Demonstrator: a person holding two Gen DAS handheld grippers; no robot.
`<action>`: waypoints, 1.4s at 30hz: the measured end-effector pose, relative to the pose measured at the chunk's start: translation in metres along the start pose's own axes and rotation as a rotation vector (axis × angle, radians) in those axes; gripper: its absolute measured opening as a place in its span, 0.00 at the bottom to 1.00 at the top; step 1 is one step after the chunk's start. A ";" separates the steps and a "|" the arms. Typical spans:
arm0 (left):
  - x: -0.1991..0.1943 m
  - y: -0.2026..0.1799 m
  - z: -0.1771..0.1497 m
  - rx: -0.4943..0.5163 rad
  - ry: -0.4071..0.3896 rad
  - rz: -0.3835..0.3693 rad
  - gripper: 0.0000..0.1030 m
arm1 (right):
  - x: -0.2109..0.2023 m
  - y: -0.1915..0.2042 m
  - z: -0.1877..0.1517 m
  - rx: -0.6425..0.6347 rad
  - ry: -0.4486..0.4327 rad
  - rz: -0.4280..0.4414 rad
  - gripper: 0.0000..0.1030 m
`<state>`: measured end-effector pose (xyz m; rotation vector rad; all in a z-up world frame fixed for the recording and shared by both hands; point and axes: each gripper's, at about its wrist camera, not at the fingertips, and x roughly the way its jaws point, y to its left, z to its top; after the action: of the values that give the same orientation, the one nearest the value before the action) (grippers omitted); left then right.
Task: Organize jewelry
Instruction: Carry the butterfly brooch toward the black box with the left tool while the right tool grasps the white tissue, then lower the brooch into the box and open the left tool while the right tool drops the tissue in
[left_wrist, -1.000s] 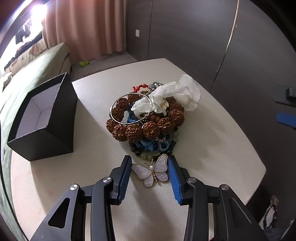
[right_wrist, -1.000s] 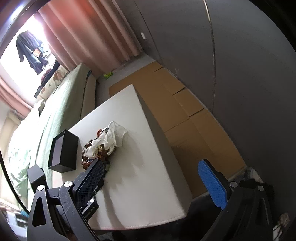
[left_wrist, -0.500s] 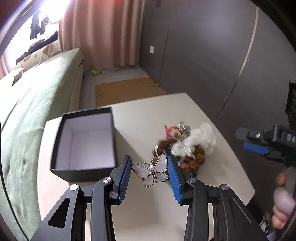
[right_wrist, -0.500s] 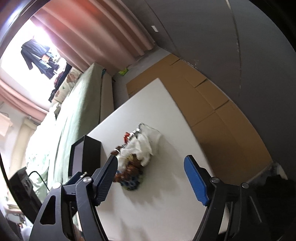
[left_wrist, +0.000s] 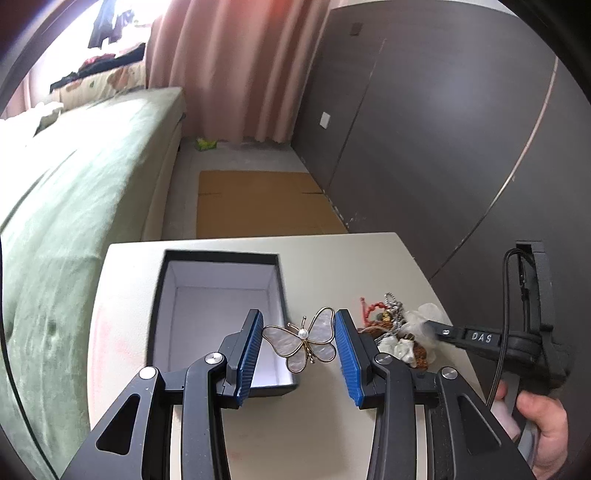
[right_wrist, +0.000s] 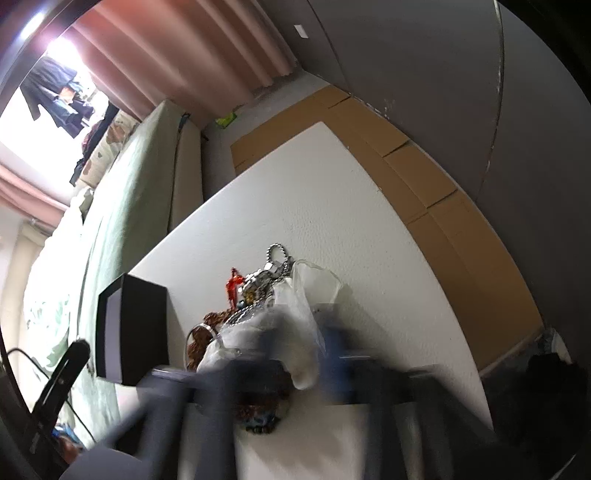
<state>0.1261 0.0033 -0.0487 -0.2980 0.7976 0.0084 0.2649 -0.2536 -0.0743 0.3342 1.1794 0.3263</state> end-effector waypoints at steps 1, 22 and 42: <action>-0.003 0.004 0.000 -0.005 -0.008 0.000 0.40 | -0.005 -0.001 0.000 0.013 -0.026 -0.002 0.04; -0.021 0.057 0.014 -0.131 -0.057 -0.016 0.40 | -0.076 0.106 0.020 -0.185 -0.236 0.187 0.03; -0.027 0.074 0.015 -0.224 -0.101 0.061 0.76 | -0.041 0.126 0.000 -0.203 -0.169 0.400 0.03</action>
<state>0.1083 0.0812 -0.0391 -0.4816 0.7055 0.1698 0.2415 -0.1573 0.0132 0.4110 0.8991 0.7471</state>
